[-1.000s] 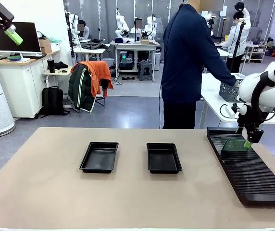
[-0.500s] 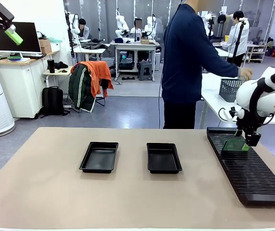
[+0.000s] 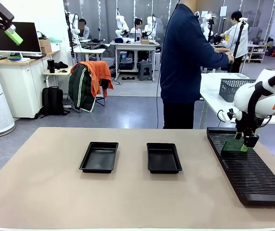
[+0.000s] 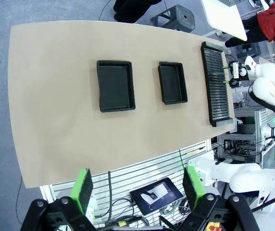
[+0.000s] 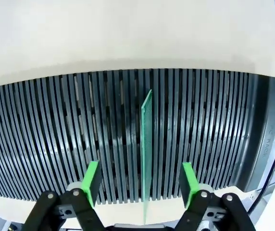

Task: Inspect and transfer BCBs to ESD trays.
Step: Pick up the Blank PCB from the PCB Rack and place it in the left ESD tray.

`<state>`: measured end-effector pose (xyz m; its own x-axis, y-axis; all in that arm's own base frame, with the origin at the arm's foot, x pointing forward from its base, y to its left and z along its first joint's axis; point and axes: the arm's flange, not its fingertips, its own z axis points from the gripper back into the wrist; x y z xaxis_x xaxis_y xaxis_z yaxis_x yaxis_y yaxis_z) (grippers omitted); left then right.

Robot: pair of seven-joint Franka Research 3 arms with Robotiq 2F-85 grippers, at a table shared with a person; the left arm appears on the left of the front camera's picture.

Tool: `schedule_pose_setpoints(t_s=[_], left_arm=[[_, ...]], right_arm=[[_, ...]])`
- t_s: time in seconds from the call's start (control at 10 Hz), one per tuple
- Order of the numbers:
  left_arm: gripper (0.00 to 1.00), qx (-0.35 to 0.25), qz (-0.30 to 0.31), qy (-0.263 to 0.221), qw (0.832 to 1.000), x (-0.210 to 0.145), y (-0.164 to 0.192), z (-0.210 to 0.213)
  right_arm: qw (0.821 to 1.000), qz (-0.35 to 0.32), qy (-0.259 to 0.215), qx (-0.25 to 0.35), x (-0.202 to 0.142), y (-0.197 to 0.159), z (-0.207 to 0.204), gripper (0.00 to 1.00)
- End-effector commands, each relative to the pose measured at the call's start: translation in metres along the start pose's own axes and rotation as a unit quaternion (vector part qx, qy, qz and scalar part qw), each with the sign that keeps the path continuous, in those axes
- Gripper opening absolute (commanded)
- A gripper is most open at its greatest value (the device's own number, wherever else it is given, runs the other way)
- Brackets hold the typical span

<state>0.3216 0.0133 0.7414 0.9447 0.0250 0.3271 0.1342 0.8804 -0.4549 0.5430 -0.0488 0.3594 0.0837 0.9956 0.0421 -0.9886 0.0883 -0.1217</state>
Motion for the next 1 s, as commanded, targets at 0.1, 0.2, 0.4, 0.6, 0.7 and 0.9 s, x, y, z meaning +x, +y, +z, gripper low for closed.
schedule_pose_setpoints(t_s=[0.1,0.2,0.4,0.6,0.7,0.9], left_arm=[[1.00,-0.005,0.002,-0.004,1.000,0.0003,0.0010,-0.0008],[1.00,-0.005,0.002,-0.004,1.000,0.0003,0.0010,-0.0008],[1.00,-0.005,0.002,-0.004,1.000,0.0003,0.0010,-0.0008],[1.00,-0.005,0.002,-0.004,1.000,0.0003,0.0010,-0.0008],[1.00,-0.005,0.002,-0.004,1.000,0.0003,0.0010,-0.0008],[1.00,-0.005,0.002,-0.004,1.000,0.0003,0.0010,-0.0008]], right_arm=[[1.000,-0.011,0.022,-0.018,0.0091,-0.0061,-0.0012,0.71],[0.999,-0.012,0.024,-0.019,0.0087,-0.0063,-0.0002,0.69],[0.999,-0.014,0.025,-0.020,0.0078,-0.0068,-0.0003,0.61],[0.999,-0.009,0.030,-0.019,0.0098,-0.0053,-0.0030,0.53],[0.999,-0.009,0.032,-0.020,0.0105,-0.0050,-0.0040,0.47],[0.999,-0.012,0.035,-0.022,0.0104,-0.0059,-0.0048,0.39]])
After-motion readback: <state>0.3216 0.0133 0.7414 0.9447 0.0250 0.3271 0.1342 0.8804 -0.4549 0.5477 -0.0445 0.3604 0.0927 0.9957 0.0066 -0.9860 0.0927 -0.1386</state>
